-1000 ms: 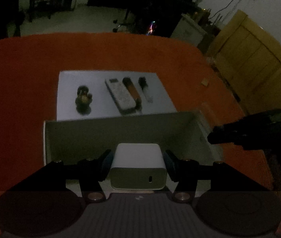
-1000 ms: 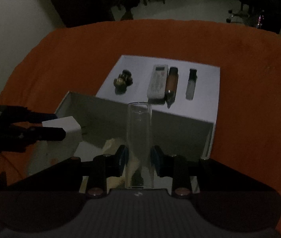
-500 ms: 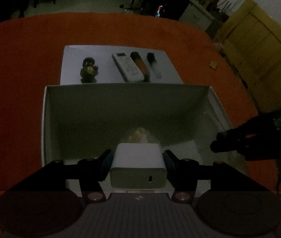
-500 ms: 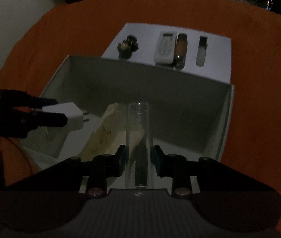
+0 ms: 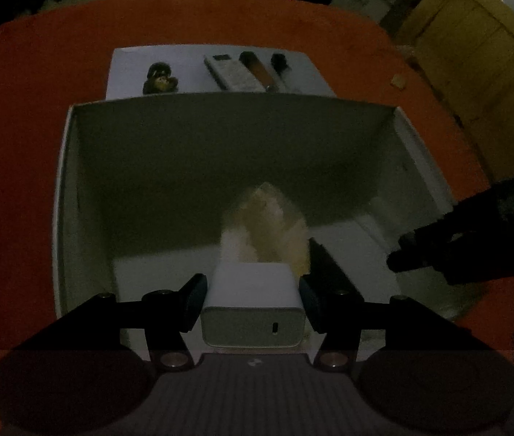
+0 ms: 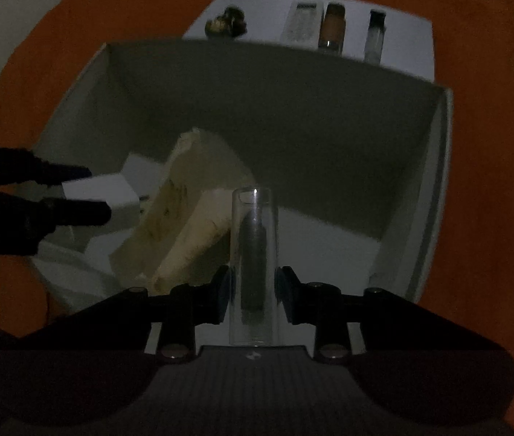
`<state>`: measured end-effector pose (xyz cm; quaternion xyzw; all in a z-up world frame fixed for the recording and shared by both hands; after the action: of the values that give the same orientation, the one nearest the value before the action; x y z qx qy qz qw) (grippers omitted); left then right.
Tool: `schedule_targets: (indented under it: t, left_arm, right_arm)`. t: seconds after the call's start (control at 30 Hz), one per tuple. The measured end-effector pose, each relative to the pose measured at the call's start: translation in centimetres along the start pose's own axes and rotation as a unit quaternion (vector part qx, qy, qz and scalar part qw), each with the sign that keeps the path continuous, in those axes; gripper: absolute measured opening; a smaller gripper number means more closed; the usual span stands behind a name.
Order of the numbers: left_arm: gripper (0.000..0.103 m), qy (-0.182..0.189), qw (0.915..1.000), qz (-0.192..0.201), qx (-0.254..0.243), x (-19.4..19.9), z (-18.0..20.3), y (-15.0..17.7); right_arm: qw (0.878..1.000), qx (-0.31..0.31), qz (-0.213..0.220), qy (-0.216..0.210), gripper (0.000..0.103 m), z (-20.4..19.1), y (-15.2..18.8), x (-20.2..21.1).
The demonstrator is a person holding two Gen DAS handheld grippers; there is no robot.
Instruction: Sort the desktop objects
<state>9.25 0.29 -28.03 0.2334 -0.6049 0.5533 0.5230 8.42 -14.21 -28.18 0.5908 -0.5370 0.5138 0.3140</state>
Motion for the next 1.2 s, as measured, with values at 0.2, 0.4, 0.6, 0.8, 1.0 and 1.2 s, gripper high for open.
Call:
schedule_targets:
  t: [0.2,0.4,0.6,0.8,1.0,1.2]
  left_arm:
    - [0.051,-0.009,0.9999,-0.011,0.005,-1.1,-0.3,0.6]
    - [0.051,-0.015,0.9996,-0.024,-0.004,-2.3,-0.1,1.4]
    - [0.051,-0.029,0.9987,-0.029,-0.032,-3.2,0.4,1.9]
    - [0.051,-0.033,0.9983,-0.034,-0.034,-3.8,0.5,2.2]
    - [0.051,-0.035,0.9978,-0.041,-0.040,-4.1,0.7,2.5]
    - [0.051,-0.038,0.9976,-0.043,-0.038,-4.2,0.6,2.6]
  right_arm:
    - [1.000,0.009,-0.018,0.019,0.032,0.3,0.8,-2.3]
    - [0.999,0.020,-0.028,0.040,0.032,0.7,1.2,-4.0]
    - [0.997,0.028,-0.040,0.061,0.032,1.1,1.7,-5.6]
    - [0.996,0.032,-0.046,0.070,0.032,1.2,1.9,-6.2]
    - [0.996,0.035,-0.047,0.074,0.032,1.4,1.8,-6.2]
    - [0.995,0.036,-0.046,0.077,0.032,0.8,1.9,-6.3]
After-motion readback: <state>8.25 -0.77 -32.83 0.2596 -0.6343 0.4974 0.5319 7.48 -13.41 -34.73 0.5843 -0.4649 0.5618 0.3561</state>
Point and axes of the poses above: each gripper's, at about its wrist camera, not at the fingertips, and x roughly against the way its jaws point, z to its right, y to its underside, the point moved 10 cm from there along -x, roughly the way its jaws point, and after that the axes turned 11 degrees about -x, right-handed, at the moved point
